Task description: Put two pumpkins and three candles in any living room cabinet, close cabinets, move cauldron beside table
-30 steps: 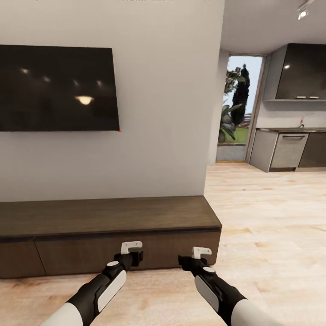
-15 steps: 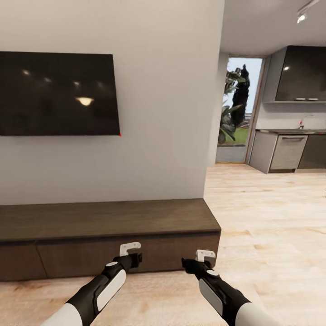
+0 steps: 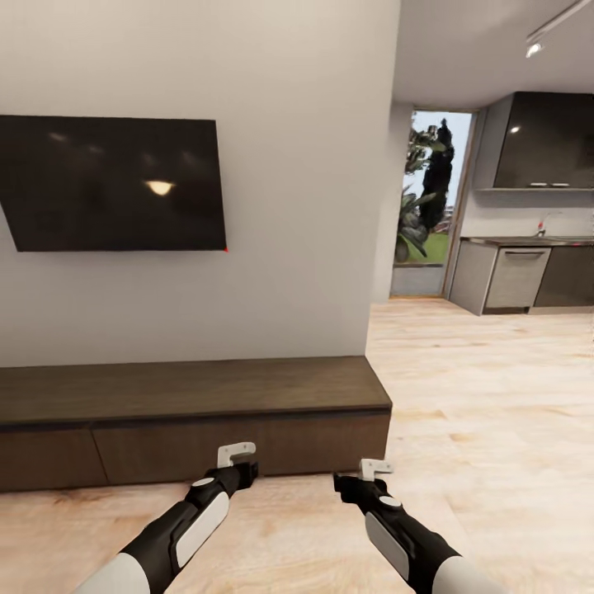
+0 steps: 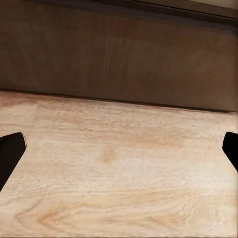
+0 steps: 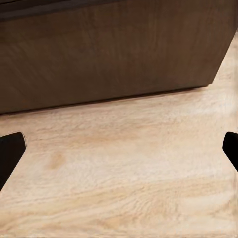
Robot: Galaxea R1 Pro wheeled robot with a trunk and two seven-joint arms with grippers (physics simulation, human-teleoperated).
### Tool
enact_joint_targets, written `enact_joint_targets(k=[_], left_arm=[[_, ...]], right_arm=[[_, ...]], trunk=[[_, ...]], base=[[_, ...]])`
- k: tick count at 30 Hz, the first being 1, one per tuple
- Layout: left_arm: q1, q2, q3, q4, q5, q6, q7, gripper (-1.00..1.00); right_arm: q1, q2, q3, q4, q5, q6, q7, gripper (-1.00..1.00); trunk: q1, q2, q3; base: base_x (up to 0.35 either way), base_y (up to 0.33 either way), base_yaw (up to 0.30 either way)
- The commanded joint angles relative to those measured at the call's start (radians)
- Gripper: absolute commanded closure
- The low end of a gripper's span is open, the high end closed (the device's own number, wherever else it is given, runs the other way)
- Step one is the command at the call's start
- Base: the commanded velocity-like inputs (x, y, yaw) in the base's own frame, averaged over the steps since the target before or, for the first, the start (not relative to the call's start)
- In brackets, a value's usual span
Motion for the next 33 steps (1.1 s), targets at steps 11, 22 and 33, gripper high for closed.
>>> enact_joint_targets(k=[11,22,33], left_arm=[[-0.001,0.001,-0.006,-0.002,0.007,0.001,0.010,-1.00],[-0.001,0.000,-0.006,-0.001,0.007,-0.001,0.012,-1.00],[-0.001,-0.001,-0.006,-0.001,0.006,-0.001,0.011,-1.00]], right_arm=[[-0.001,-0.004,0.005,0.014,-0.003,0.004,-0.010,-1.00],[-0.001,-0.005,0.005,0.024,-0.003,0.004,-0.010,-1.00],[-0.001,-0.005,0.006,0.026,-0.003,0.002,-0.010,-1.00]], trunk=[[-0.043,0.077,0.020],[-0.085,0.154,0.038],[-0.127,0.231,0.059]], base=[[-0.336,0.000,0.104],[-0.124,0.000,0.126],[-0.004,0.000,0.103]])
